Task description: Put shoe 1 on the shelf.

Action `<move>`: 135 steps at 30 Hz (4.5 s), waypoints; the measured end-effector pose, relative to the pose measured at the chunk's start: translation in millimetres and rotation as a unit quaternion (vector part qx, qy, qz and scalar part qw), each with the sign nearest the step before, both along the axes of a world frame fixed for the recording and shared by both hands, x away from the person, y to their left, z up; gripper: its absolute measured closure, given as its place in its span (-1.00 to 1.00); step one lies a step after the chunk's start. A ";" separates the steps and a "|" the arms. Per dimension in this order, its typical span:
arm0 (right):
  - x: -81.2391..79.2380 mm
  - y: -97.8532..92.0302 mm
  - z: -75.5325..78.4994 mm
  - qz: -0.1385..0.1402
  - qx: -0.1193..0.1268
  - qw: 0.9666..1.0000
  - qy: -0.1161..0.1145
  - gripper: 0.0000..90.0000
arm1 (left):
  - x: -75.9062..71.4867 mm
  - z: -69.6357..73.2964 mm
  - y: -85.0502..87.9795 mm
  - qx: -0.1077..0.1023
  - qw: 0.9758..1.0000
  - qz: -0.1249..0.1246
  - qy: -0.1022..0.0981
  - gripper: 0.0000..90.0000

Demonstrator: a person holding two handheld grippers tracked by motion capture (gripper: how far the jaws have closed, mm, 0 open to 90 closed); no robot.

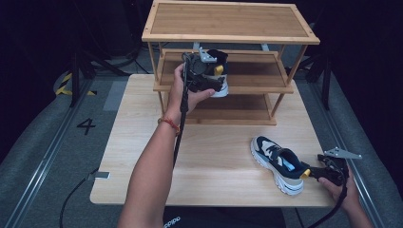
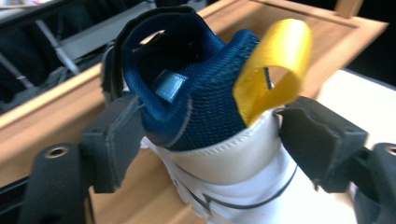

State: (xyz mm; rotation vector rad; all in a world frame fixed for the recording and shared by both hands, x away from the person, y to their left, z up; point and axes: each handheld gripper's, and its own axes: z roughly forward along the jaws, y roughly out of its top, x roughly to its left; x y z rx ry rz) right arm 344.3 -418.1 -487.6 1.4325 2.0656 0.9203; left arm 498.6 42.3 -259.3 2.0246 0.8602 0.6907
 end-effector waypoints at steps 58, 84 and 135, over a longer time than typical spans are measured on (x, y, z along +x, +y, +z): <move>-8.3 3.0 6.8 0.053 -0.022 0.998 0.003 -0.40 | -136.1 -123.5 94.9 0.083 0.994 -0.057 0.040 -0.48; -37.8 31.2 36.3 0.172 -0.029 0.985 -0.001 -0.26 | -179.9 -212.8 181.8 0.077 0.986 -0.025 0.147 -0.48; -14.4 170.3 86.6 0.405 -0.133 0.885 0.188 0.47 | -177.0 -222.7 187.3 0.017 0.988 -0.024 0.154 -0.60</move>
